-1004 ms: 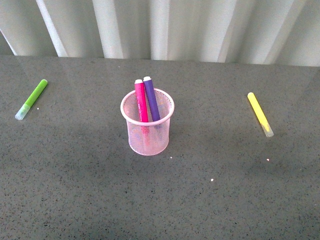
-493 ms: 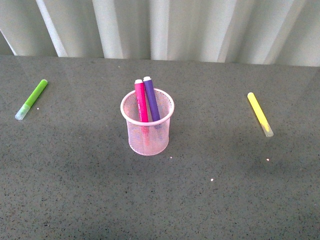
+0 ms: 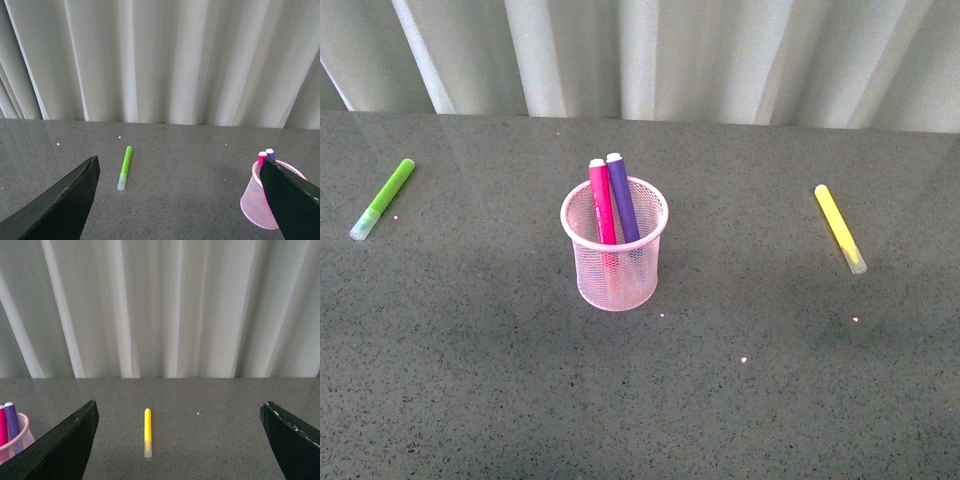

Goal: Insert purple and pink pens into pink cup

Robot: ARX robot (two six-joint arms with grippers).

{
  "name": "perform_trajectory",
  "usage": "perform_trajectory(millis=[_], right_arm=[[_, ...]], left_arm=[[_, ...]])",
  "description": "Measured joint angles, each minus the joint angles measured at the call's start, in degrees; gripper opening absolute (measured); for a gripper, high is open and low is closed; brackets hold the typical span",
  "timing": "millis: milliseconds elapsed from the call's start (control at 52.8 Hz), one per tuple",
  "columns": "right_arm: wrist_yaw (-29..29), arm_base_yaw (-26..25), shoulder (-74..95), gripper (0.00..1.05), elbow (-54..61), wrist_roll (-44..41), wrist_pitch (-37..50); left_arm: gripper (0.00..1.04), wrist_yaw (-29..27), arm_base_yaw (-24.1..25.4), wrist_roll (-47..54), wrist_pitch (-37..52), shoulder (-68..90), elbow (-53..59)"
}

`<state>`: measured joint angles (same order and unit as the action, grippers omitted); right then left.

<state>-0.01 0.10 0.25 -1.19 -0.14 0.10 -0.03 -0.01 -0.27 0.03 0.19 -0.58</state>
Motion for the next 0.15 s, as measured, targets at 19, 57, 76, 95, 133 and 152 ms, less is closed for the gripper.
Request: perform_trajectory(millis=[19, 57, 76, 95, 133, 152], right_arm=[[0.0, 0.0, 0.0, 0.98, 0.0, 0.0, 0.0], [0.0, 0.0, 0.0, 0.98, 0.0, 0.0, 0.0], [0.0, 0.0, 0.0, 0.98, 0.0, 0.0, 0.0], [0.0, 0.0, 0.0, 0.98, 0.0, 0.0, 0.0], [0.0, 0.0, 0.0, 0.98, 0.0, 0.0, 0.0], [0.0, 0.0, 0.0, 0.98, 0.0, 0.0, 0.0]], left_arm=[[0.98, 0.0, 0.0, 0.0, 0.0, 0.0, 0.0], [0.98, 0.0, 0.0, 0.0, 0.0, 0.0, 0.0], [0.98, 0.0, 0.0, 0.0, 0.0, 0.0, 0.0], [0.98, 0.0, 0.0, 0.0, 0.0, 0.0, 0.0], [0.98, 0.0, 0.0, 0.0, 0.0, 0.0, 0.0], [0.98, 0.0, 0.0, 0.0, 0.0, 0.0, 0.0]])
